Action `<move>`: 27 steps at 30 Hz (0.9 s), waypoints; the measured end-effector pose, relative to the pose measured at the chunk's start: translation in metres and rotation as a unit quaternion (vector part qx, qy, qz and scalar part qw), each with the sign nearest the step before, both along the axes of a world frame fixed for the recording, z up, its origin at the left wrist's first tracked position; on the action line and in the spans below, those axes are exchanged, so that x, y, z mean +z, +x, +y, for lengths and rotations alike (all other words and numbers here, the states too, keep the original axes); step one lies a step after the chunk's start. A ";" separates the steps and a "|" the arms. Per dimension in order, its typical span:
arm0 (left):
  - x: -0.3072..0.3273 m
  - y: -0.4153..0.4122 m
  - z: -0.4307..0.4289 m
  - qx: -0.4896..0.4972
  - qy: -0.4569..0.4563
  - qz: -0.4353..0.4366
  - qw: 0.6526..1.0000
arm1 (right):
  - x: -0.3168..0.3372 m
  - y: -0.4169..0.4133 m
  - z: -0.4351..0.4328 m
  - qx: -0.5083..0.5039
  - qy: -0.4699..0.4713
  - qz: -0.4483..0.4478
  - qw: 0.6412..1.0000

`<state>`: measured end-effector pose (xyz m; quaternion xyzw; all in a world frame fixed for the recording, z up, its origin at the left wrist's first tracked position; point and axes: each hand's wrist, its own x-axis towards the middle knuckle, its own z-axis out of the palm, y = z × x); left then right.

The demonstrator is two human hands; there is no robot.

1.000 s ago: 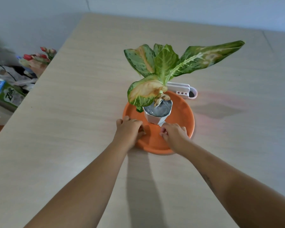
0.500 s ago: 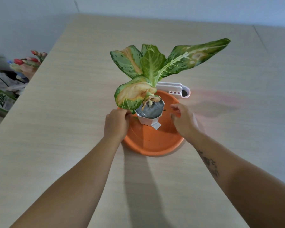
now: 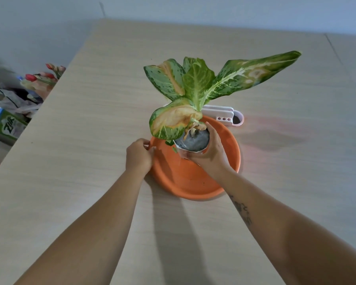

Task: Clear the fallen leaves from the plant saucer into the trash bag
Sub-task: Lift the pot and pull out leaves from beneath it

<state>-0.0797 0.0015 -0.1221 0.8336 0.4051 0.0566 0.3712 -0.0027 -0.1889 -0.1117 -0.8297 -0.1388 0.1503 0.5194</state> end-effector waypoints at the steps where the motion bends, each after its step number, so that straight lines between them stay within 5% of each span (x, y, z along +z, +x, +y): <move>1: 0.000 -0.001 0.000 0.011 -0.018 0.000 1.000 | 0.001 0.002 -0.001 -0.003 0.005 0.003 1.000; 6: 0.003 -0.015 -0.010 0.086 -0.102 0.006 0.991 | 0.012 0.009 -0.016 -0.016 0.012 -0.002 1.000; 11: 0.004 -0.047 -0.038 0.127 -0.298 0.019 0.946 | 0.025 0.008 -0.049 -0.068 0.065 0.044 0.995; 22: 0.016 -0.027 -0.016 0.091 -0.197 0.016 0.976 | 0.041 -0.006 -0.088 -0.101 0.038 0.074 0.991; 27: 0.012 -0.068 -0.064 0.173 -0.388 0.006 0.905 | 0.039 -0.005 -0.087 -0.122 0.032 0.079 0.989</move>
